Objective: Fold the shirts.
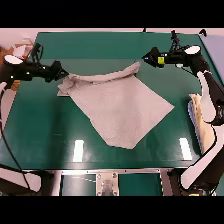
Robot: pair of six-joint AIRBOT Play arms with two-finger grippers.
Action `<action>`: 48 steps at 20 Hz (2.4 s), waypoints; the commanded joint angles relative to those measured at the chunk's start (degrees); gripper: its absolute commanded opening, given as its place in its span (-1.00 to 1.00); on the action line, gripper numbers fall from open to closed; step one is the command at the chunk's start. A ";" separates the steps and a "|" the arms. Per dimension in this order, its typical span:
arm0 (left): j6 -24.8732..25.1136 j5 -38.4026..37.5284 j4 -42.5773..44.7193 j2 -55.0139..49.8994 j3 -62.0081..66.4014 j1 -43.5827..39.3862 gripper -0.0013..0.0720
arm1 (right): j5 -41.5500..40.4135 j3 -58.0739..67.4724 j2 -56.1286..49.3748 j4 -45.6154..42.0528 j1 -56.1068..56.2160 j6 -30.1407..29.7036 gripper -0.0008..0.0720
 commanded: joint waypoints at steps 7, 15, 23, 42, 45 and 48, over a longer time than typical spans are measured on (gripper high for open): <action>0.66 10.32 0.52 -3.65 -0.22 0.07 -0.90 | 25.18 -8.48 9.88 -6.75 -17.44 2.89 -0.29; 0.61 9.92 0.48 -3.65 -0.22 0.07 -0.91 | 10.12 -57.81 33.81 -18.93 -26.18 5.77 0.17; 0.57 5.88 1.03 -3.63 -0.22 0.17 -0.91 | -4.66 -62.66 26.93 -8.15 -20.13 -2.16 -0.27; -17.92 -31.67 20.87 0.02 -6.49 -18.53 -0.91 | 12.68 5.53 -6.08 -9.60 -14.12 6.43 -0.59; -17.88 -30.97 21.14 0.02 -6.51 -16.13 -0.91 | 18.69 5.55 -4.92 -9.31 -18.34 6.45 -0.01; -17.79 -29.11 21.00 0.02 -6.51 -12.92 -0.91 | 27.87 4.94 -3.56 -9.38 -23.61 6.45 -0.03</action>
